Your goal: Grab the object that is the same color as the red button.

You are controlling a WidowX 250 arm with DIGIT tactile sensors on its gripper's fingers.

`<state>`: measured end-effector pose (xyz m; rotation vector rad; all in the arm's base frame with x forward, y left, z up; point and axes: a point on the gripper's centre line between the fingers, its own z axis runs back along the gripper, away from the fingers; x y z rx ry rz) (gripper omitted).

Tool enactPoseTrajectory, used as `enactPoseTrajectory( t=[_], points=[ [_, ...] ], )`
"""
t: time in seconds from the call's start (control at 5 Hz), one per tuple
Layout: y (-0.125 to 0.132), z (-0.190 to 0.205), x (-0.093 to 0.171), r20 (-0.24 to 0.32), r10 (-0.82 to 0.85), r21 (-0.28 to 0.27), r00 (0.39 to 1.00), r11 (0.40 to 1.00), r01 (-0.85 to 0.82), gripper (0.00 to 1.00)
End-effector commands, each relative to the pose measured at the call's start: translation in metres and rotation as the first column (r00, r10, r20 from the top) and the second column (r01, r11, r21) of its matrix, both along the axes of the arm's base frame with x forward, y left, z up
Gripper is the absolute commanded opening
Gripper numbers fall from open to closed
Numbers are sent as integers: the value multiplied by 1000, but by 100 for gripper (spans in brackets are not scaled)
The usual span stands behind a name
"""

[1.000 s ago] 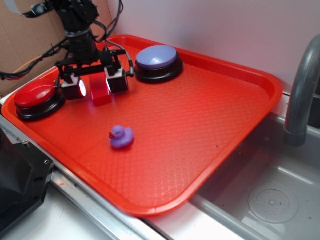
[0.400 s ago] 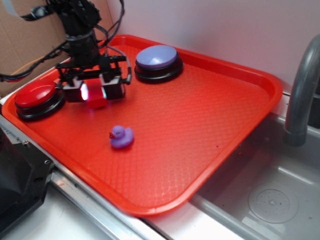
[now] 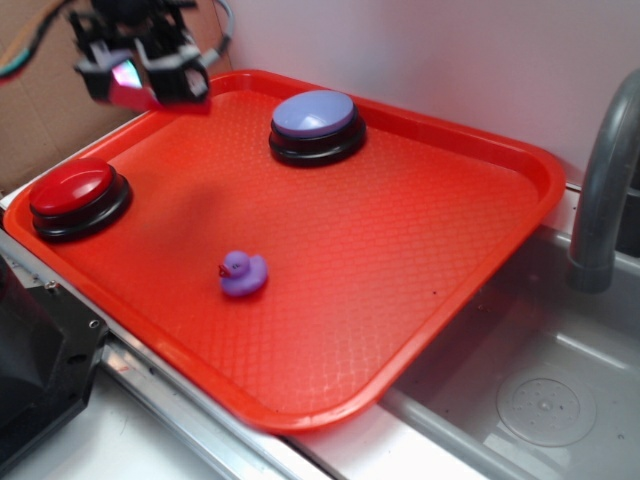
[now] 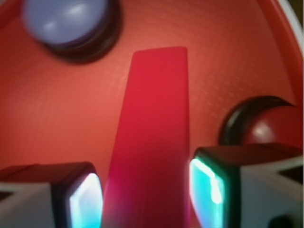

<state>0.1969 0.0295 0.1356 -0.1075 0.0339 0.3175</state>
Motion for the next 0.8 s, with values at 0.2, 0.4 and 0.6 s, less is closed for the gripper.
enactPoseTrajectory(
  t=[0.2, 0.4, 0.6],
  points=[
    [-39, 76, 38, -15, -488, 56, 873, 871, 488, 0],
    [-55, 80, 39, -36, -516, 100, 856, 850, 517, 0],
    [-56, 78, 36, -45, -514, 95, 857, 851, 516, 0]
  ],
)
